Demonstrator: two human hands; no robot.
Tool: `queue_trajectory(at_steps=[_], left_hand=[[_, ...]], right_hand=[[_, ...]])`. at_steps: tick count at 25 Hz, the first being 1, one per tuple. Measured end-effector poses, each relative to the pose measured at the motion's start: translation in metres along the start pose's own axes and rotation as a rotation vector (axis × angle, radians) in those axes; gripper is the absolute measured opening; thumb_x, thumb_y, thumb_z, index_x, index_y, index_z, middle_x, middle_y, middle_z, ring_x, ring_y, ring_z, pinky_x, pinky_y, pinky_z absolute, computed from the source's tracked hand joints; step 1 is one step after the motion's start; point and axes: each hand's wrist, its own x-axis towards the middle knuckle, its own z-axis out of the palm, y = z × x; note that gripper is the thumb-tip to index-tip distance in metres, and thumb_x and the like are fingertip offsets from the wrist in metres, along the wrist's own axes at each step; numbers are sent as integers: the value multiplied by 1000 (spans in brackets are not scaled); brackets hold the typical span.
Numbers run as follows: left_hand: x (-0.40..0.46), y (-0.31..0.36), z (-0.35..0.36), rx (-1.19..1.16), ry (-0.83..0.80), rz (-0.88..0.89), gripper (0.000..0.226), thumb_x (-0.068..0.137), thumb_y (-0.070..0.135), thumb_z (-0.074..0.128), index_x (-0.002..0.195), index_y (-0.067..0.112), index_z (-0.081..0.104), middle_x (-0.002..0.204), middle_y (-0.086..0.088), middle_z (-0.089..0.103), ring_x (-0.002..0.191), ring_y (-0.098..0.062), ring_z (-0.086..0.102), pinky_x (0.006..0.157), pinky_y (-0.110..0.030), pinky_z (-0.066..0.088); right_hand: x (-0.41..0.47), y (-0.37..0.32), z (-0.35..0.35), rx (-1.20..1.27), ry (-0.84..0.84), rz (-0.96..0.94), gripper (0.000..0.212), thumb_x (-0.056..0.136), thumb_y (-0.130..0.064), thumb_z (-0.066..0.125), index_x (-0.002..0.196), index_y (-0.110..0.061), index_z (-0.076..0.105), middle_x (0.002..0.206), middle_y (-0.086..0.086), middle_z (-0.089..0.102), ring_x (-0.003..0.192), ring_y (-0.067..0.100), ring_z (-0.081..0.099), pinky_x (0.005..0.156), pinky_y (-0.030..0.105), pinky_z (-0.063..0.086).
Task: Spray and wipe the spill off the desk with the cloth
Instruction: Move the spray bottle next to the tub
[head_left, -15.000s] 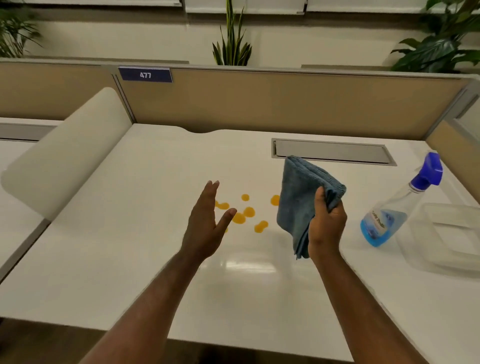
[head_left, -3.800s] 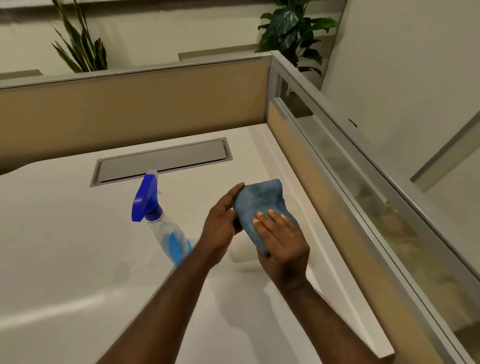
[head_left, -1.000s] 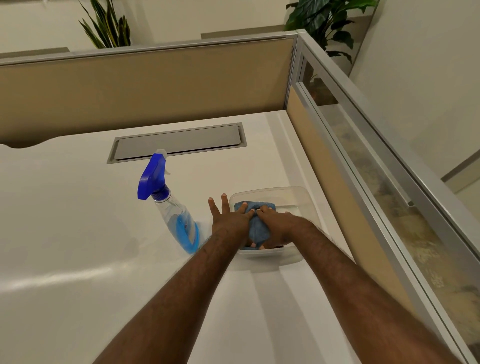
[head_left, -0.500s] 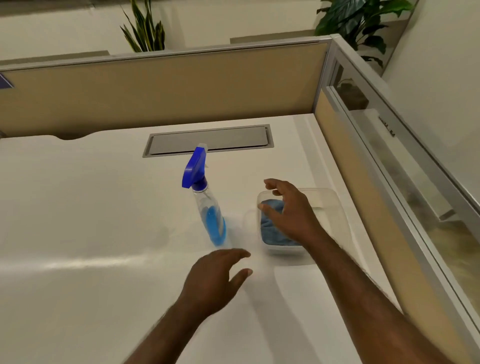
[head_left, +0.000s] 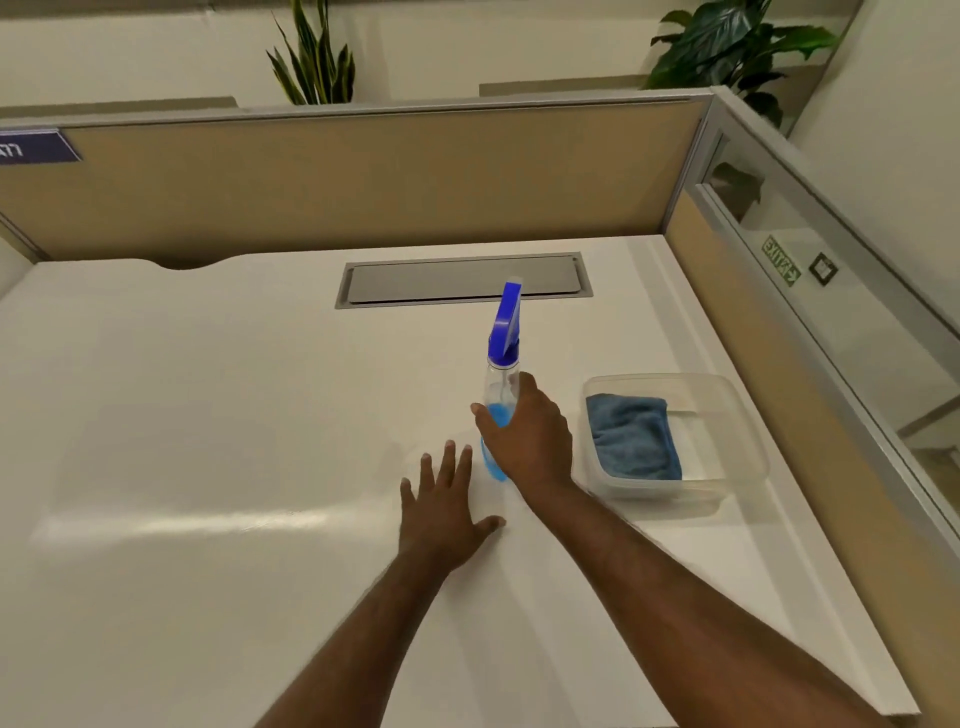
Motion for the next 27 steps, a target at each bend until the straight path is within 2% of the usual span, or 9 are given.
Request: queue_trajectory(at_steps=[2,8,13,16,19,22,27], left_hand=[[5,8,-1,-4,-27,36,102,81,74,48,153,30,-9,164,1,-11,150,-29,-9,117,-57,3],[9,11,13,1,-118,83,102,78,76,49,153,33,-6,164,5,-11,150,-27,-10,119,-57,2],[12,2,34,-31,-40,97,99,76,82,38,153,35,-4,163,8,-14,149,-25,-15,118,-55,-2],[14,2,41,-26,4,85,97,77,83,34,153,34,-3,163,8,-13,149,-24,-15,118,-55,-2],[13,4,44,-35,28,77,96,78,83,30,153,34,-3,163,8,-13,149,-24,-15,117,-55,-3],[12,4,46,-44,46,70,95,78,84,31,153,35,-2,162,9,-13,149,-22,-15,118,-54,-4],[10,5,43,-41,39,63,95,78,83,31,153,37,-3,162,11,-14,149,-21,-16,118,-52,-5]], right_hand=[[3,1,0,19,38,21,54,85,-51,63,124,-18,47,117,1,66,99,19,66,77,20,43],[13,7,-48,86,179,-6,47,83,-43,68,118,-17,51,110,2,68,91,15,64,72,21,45],[23,22,-124,127,390,-38,55,80,-41,72,124,-16,49,117,2,67,91,8,58,79,24,48],[27,45,-167,96,490,-76,62,81,-38,72,130,-14,44,119,4,65,97,14,63,81,27,52],[30,77,-193,63,506,-31,62,82,-35,72,132,-12,42,122,6,63,102,18,66,80,25,52],[30,107,-198,60,495,12,60,82,-35,72,129,-13,43,120,7,64,102,21,68,78,29,55],[32,142,-183,35,389,71,58,82,-36,72,127,-14,43,121,8,65,102,23,68,79,32,57]])
